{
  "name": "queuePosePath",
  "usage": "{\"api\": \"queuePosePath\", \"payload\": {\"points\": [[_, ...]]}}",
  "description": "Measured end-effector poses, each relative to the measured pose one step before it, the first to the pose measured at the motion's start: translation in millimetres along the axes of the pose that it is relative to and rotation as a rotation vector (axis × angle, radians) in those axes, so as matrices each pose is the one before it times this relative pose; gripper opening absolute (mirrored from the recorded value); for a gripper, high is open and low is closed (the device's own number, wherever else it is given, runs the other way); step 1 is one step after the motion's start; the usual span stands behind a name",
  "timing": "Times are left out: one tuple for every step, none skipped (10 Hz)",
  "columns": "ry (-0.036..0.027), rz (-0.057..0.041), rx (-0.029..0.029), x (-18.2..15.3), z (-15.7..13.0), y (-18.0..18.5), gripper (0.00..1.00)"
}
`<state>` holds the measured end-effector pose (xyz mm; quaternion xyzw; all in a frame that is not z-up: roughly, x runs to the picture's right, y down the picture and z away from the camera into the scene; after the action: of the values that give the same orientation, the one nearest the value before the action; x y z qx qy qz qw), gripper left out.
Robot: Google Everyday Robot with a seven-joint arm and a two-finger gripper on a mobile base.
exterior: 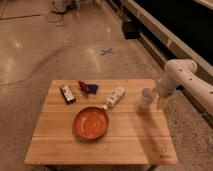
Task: Place the ceramic cup in the ceramic bowl
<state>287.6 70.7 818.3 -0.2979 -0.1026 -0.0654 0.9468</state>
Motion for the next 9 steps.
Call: {"api": "queuePosePath", "payload": {"points": [[-0.00517, -0.00275, -0.00394, -0.60, 5.90, 0.82, 0.65], [-0.00088, -0.00462, 0.00219, 0.17, 8.77, -0.88, 0.65], [0.00874, -0.00179, 0.01160, 3.01, 5.63, -2.15, 0.62], [0.01044, 0.00189, 0.01445, 3.04, 3.08, -2.47, 0.56], [0.01369, 0.00320, 0.01999, 3.77, 2.76, -2.73, 0.46], [0.01186, -0.00213, 0.02183, 1.28, 2.40, -2.33, 0.34], [0.00880, -0.00560, 0.01585, -0.52, 0.99, -1.37, 0.24], [0.00925, -0.00747, 0.00890, -0.75, 1.12, 0.66, 0.14], [0.00350, -0.00804, 0.00696, -3.01, 0.56, 1.14, 0.05]]}}
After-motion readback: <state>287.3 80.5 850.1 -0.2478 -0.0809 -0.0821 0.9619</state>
